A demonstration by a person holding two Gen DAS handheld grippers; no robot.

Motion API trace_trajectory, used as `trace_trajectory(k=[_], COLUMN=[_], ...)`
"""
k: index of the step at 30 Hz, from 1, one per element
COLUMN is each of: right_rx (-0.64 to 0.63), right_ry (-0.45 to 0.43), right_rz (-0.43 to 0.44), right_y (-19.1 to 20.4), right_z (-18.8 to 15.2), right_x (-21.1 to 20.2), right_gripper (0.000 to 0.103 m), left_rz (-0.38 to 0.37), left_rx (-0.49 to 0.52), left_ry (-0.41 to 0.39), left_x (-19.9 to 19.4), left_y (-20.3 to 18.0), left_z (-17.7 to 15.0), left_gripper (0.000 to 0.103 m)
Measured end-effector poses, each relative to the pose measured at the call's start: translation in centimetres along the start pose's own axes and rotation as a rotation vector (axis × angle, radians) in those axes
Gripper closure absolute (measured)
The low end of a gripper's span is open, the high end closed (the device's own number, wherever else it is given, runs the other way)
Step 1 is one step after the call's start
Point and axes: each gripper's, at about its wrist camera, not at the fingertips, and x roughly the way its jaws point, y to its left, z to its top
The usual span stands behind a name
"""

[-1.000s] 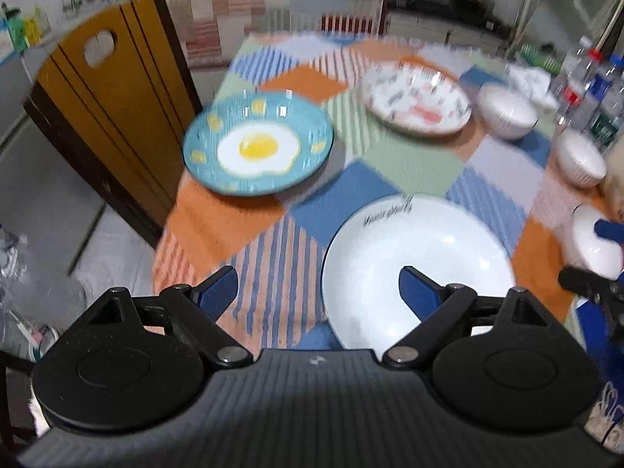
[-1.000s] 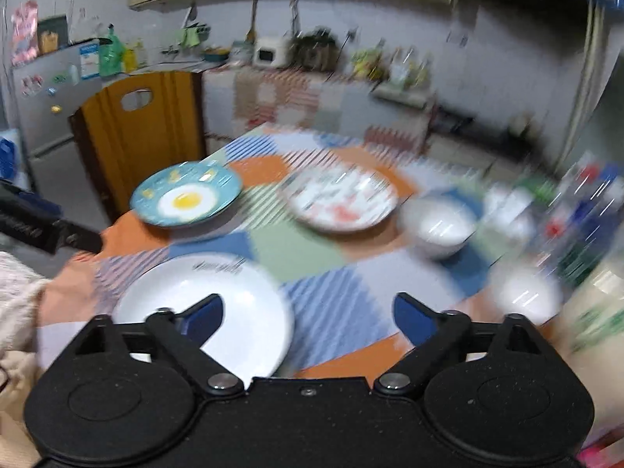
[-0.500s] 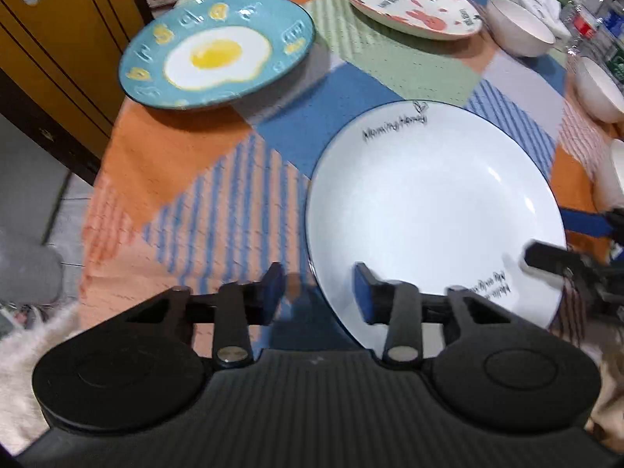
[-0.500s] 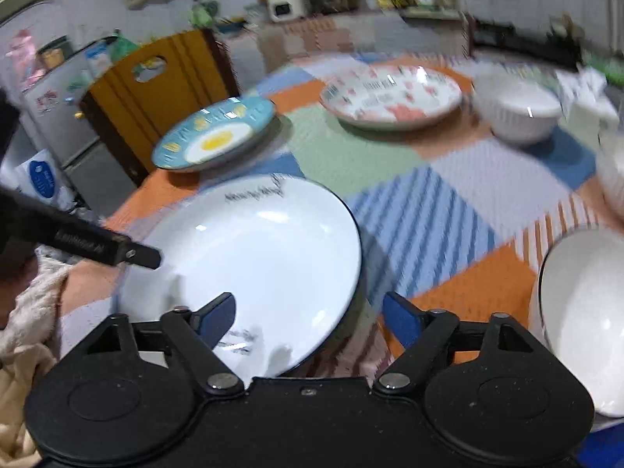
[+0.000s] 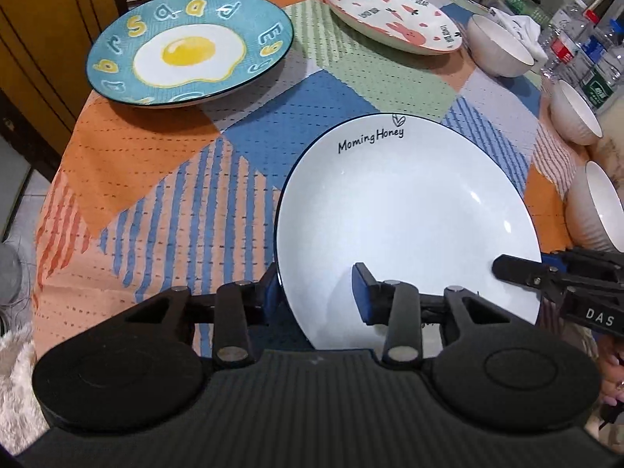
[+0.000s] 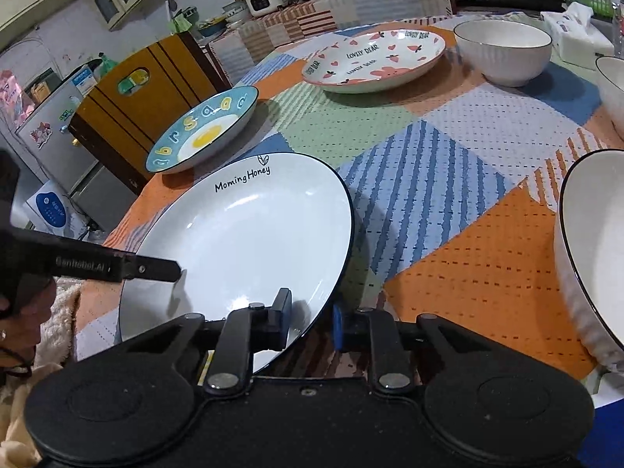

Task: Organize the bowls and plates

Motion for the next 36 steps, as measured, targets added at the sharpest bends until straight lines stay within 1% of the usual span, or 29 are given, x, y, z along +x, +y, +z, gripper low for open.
trace_trajectory(k=[3, 8, 11, 13, 17, 21, 28, 33, 36], right_rx=[-0.007, -0.043, -0.045, -0.059, -0.079, -0.066, -0.012, 0.002, 0.016], right_ry=[0.011, 0.024, 0.019, 0.007, -0.012, 0.004, 0.074, 0.108, 0.131], right_rz=[0.013, 0.041, 0.052, 0.051, 0.024, -0.008, -0.045, -0.081, -0.105], right_y=[-0.2, -0.3, -0.5, -0.5, -0.6, -1.4, -3.3, -3.7, -3.7], right_z=[0.3, 1.0, 1.7, 2.6, 5.1, 7.2, 8.8, 9.9, 10.0], right_x=[0.0, -0.2, -0.3, -0.6, -0.9, -0.5, 1.2, 1.9, 2.4], right_gripper=[0.078, 0.078, 0.079, 0.079, 0.079, 0.079, 0.079, 0.078, 0.078], left_rz=[0.002, -0.025, -0.038, -0.040, -0.022, -0.040, -0.030, -0.036, -0.018], left_rx=[-0.001, -0.041, -0.029, -0.006, 0.026, 0.024, 0.033, 0.032, 0.060], left_ry=[-0.008, -0.028, -0.046, -0.043, -0.010, 0.024, 0.080, 0.149, 0.151], left_x=[0.1, -0.6, -1.1, -1.1, -0.2, 1.4, 3.9, 5.0, 5.2], left_y=[-0.1, 0.4, 0.4, 0.1, -0.8, -1.2, -1.8, -2.0, -2.6], left_z=[-0.1, 0.7, 2.0, 3.1, 5.7, 7.8, 9.7, 10.9, 10.9], left_gripper=[0.068, 0.068, 0.068, 0.068, 0.067, 0.067, 0.067, 0.067, 0.068])
